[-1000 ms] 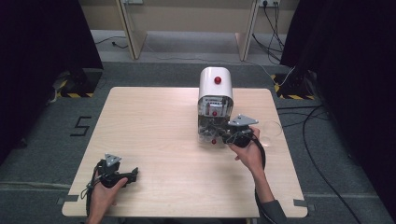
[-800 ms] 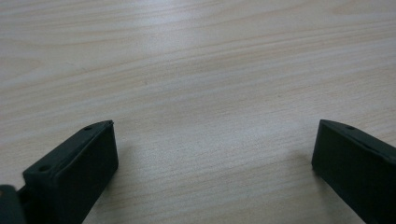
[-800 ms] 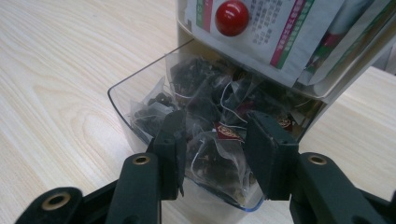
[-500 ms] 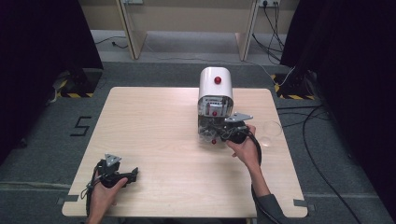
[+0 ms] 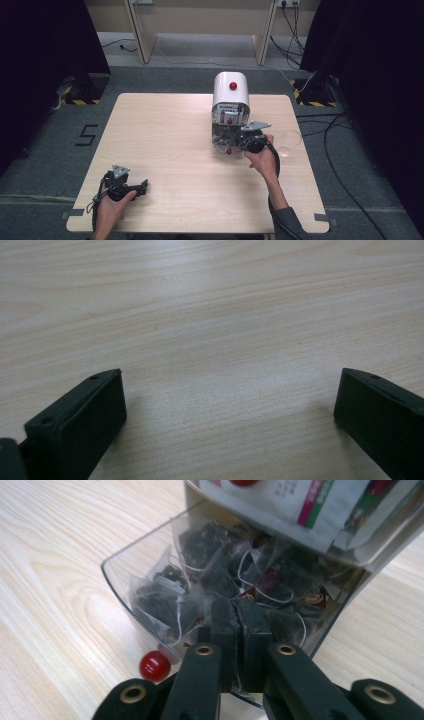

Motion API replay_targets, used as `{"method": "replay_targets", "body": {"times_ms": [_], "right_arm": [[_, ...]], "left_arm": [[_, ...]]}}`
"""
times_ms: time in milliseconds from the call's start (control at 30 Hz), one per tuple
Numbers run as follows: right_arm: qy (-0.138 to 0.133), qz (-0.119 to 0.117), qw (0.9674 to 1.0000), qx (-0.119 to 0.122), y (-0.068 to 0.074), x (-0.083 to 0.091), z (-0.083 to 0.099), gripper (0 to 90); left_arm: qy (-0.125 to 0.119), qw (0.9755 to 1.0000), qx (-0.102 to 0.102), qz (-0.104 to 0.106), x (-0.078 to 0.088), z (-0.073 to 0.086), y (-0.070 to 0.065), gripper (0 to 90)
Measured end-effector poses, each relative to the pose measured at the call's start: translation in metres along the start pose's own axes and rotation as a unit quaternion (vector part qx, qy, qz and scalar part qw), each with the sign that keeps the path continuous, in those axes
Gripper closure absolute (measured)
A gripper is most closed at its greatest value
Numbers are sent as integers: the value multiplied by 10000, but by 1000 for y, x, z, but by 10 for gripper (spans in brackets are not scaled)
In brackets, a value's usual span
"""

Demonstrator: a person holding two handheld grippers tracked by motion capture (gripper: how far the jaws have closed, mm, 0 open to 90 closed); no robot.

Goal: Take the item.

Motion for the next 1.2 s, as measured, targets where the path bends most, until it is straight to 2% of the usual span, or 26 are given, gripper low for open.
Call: {"method": "replay_targets", "body": {"times_ms": [500, 733, 1200], "right_arm": [[-474, -65, 9985, 269, 10, 27, -22, 900], [-608, -90, 9975, 360, 14, 38, -30, 900], [-798, -63, 9961, 361, 9, 54, -33, 900]], "left_arm": [[1, 10000, -1, 0, 0, 0, 0, 0], [0, 10000, -1, 0, 0, 0, 0, 0], [-2, 10000, 1, -1, 0, 0, 0, 0]]}}
Point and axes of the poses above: each handheld gripper's, and its own axes: x roughly backward along the jaws, z roughly out of its underside, y roughly to its left, the point moved 7 cm from there along -x, roughly forward along the jaws, and after that the axes turned 7 degrees about -x, right-handed, at the moved point
